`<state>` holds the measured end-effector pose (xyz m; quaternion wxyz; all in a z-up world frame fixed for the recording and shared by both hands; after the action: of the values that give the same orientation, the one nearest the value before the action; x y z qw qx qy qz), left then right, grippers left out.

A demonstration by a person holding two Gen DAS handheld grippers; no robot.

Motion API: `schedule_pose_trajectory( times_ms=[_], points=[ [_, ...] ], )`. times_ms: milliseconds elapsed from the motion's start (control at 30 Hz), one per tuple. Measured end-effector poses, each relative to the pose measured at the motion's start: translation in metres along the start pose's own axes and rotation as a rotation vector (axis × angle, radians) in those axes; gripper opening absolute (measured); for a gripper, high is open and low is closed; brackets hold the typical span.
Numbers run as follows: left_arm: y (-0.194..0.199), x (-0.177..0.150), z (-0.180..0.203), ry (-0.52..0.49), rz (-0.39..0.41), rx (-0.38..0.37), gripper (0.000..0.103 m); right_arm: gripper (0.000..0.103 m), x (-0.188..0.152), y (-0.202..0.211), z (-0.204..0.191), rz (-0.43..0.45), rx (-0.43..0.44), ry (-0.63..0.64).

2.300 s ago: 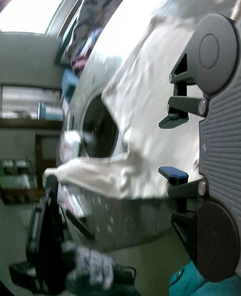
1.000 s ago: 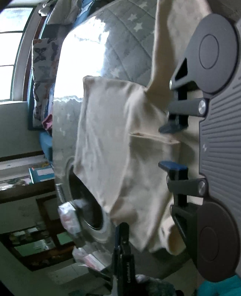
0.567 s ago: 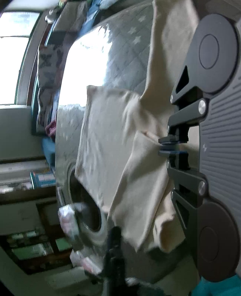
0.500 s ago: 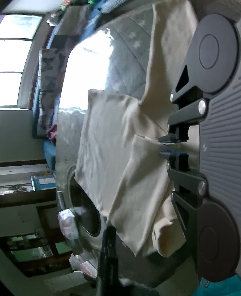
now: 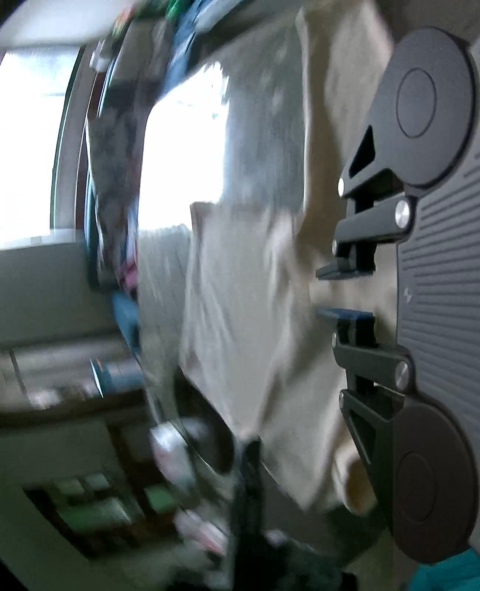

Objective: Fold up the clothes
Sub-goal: 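Grasp the garment edge with the right gripper and lift it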

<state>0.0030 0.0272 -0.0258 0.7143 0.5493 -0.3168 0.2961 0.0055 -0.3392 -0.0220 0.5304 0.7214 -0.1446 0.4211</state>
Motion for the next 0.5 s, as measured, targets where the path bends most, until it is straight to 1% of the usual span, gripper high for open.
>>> schedule_pose_trajectory(
  times_ms=[133, 233, 300, 367, 500],
  points=[
    [-0.002, 0.006, 0.026, -0.038, 0.002, -0.069, 0.024, 0.019, -0.007, 0.013, 0.057, 0.023, -0.198, -0.11],
    [-0.008, 0.005, 0.047, -0.074, -0.015, -0.113, 0.024, 0.021, -0.016, 0.021, 0.094, 0.03, -0.324, -0.178],
    [-0.013, 0.004, 0.06, -0.098, -0.031, -0.138, 0.025, 0.024, -0.021, 0.025, 0.114, 0.037, -0.367, -0.228],
    [-0.018, 0.001, 0.072, -0.12, -0.046, -0.157, 0.028, 0.024, -0.024, 0.026, 0.129, 0.045, -0.396, -0.269],
    [-0.025, -0.002, 0.088, -0.146, -0.066, -0.185, 0.028, 0.025, -0.032, 0.025, 0.15, 0.056, -0.44, -0.337]
  ],
)
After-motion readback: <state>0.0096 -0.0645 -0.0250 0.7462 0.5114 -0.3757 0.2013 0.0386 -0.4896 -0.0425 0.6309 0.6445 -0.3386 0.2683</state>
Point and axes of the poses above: each gripper's, at about its wrist camera, not at the fingertips, and y roughly against the way its jaws point, z to its right, x to its top, the point moved 3 cm from there along -y, roughly the way its jaws point, and after that the axes turned 2 degrees about -x, right-handed, at the moved point
